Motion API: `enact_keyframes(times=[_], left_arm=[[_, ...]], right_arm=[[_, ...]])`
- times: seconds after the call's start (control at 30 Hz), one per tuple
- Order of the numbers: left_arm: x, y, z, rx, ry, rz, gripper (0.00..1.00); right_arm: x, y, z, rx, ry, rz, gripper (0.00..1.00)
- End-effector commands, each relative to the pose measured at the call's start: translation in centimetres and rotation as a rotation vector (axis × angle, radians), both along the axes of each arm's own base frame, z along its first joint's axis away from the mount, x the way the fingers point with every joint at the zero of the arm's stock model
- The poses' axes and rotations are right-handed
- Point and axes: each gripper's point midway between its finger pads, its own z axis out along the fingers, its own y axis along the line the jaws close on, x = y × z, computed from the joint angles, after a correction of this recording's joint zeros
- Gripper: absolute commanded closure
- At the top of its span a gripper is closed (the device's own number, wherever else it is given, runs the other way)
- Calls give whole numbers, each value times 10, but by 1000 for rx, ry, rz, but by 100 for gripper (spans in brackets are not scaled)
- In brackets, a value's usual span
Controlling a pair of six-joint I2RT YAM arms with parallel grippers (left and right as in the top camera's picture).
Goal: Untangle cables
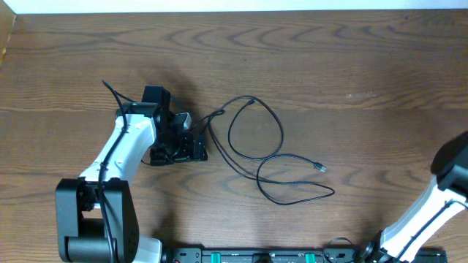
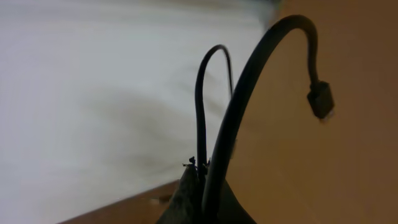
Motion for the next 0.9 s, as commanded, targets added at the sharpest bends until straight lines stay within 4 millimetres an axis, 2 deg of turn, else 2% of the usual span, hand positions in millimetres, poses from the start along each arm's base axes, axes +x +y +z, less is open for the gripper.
enact_keyframes(times=[0.0,0.13,0.23,0.3,0.37,0.4,0.5,0.6,0.73,0.87], left_arm=[[-1,2,0,10,-4,-5,0],[-1,2,0,10,-4,-5,0],[-1,2,0,10,-4,-5,0],[-1,2,0,10,-4,-5,0],[-1,2,0,10,-4,-5,0],[-1,2,0,10,-4,-5,0],[-1,2,0,10,-4,-5,0],[-1,2,0,10,-4,-5,0],[-1,2,0,10,-4,-5,0],[-1,2,0,10,-4,-5,0]], right_arm=[[6,-40,-78,33,91,-93,99],[5,-63,-166,147,164,-149,99],[-3,-76,-220,245,190,-206,96],[-13,-83,-244,295,204,-260,94],[-18,-89,-251,321,199,-289,88],[-20,-92,-250,329,188,-297,77],[-20,-95,-233,340,164,-296,34],[-17,-90,-202,317,160,-268,1],[-11,-72,-140,255,141,-222,1],[-9,-33,-71,227,104,-162,1]])
